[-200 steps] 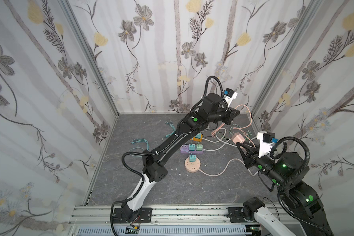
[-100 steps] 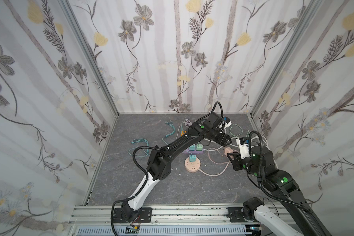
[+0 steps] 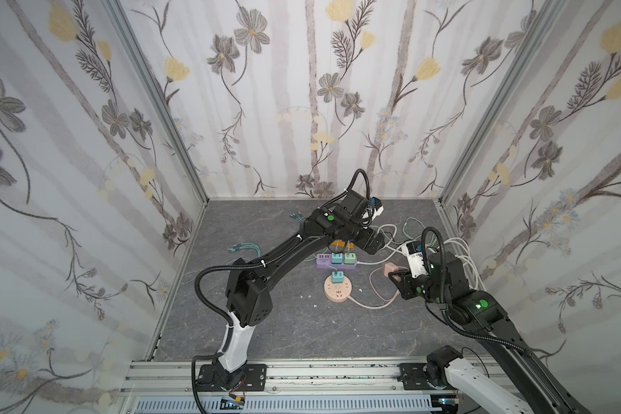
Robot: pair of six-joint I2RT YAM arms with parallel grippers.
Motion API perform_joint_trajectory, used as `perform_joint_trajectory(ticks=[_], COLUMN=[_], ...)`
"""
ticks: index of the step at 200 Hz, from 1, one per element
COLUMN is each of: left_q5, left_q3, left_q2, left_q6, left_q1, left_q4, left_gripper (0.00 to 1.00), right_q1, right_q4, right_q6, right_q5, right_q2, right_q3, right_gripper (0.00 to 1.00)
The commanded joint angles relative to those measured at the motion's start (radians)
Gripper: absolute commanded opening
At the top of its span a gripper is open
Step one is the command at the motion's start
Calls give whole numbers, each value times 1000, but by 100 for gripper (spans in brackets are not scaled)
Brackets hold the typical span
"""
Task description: Insert the plug
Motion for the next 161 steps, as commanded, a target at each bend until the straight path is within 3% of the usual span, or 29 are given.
perform_joint_trajectory(ticks=[1, 44, 94, 131, 161], left_q5=[-147, -258, -345, -372, -406], left_q3=[-150, -539, -847, -987, -1031], left_q2=[-120, -400, -649, -784, -841], left_q6=[-39, -88, -114, -135, -136], left_q1=[7, 56, 101, 134, 151], left_q4=[121, 290, 399, 447, 438], left_gripper=[100, 100, 100, 100, 100], right_q1=[14, 76, 148, 199, 234], right_q4=[89, 64, -78, -227, -333], right_q6=[-127, -490, -933, -1110, -1182], right_q5=[-116, -163, -156, -80, -42], right_q2=[91, 325, 546, 717, 797], right_q3=[18, 84, 244, 399, 482], right_gripper=[0, 0, 0, 0, 0])
